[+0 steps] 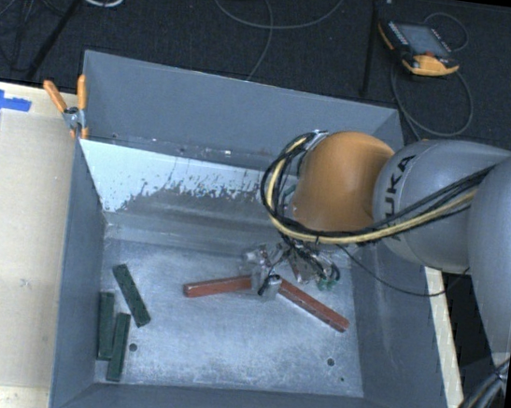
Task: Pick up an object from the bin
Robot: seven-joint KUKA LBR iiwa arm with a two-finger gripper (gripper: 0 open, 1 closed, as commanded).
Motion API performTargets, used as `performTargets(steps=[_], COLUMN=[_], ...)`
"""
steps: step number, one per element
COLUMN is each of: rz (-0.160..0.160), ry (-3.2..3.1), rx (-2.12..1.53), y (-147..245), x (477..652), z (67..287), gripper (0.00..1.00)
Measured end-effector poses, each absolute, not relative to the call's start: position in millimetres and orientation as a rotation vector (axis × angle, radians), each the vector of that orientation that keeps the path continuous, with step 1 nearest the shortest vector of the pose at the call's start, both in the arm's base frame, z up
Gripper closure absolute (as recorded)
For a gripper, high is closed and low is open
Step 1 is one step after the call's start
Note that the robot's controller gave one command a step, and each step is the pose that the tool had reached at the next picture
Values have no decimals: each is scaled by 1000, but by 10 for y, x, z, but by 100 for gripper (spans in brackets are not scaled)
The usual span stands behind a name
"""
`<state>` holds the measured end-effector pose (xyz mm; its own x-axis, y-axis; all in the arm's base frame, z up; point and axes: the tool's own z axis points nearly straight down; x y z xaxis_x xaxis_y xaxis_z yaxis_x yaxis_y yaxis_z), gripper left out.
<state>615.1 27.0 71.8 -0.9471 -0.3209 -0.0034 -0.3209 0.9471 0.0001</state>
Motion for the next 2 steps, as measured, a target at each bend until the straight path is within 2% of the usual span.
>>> performTargets(steps=[1,2], rz=[-4,-4], ry=[2934,2464], rx=[-1113,-1940], y=[-612,-824], x=[6170,6048], z=[713,2552], gripper=[100,100])
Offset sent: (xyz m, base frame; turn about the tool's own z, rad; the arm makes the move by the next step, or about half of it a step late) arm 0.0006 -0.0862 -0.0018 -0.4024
